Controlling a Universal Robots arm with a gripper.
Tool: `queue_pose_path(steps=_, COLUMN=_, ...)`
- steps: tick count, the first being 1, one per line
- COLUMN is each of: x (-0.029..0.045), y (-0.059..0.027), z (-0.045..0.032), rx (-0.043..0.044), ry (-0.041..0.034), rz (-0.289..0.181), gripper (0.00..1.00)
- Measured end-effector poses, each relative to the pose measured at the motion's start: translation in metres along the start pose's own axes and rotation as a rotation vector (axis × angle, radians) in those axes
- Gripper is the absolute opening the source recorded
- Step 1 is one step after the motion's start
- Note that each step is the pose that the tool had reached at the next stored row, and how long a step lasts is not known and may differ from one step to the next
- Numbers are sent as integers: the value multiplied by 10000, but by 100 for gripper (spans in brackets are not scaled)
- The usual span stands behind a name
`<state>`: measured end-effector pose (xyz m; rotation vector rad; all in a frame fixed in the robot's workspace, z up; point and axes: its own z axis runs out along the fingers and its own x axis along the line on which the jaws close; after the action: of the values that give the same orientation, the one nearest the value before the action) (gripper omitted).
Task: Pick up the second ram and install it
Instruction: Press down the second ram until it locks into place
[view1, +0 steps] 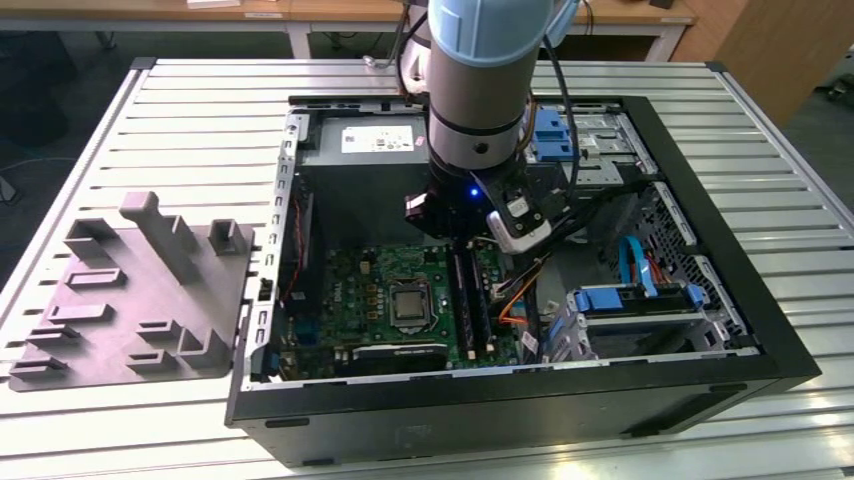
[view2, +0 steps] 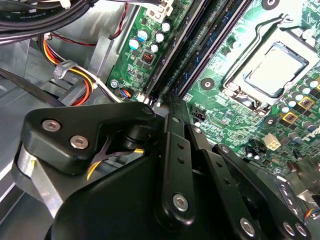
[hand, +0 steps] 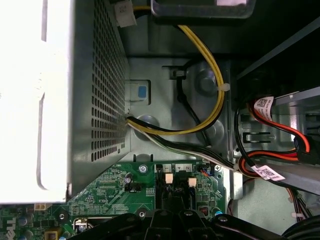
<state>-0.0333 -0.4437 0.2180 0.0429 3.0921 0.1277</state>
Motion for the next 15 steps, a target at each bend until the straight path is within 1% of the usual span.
queue_pose_path(steps=15, x=1, y=-1, z=10, rx=-1, ry=0, rz=1, gripper=10)
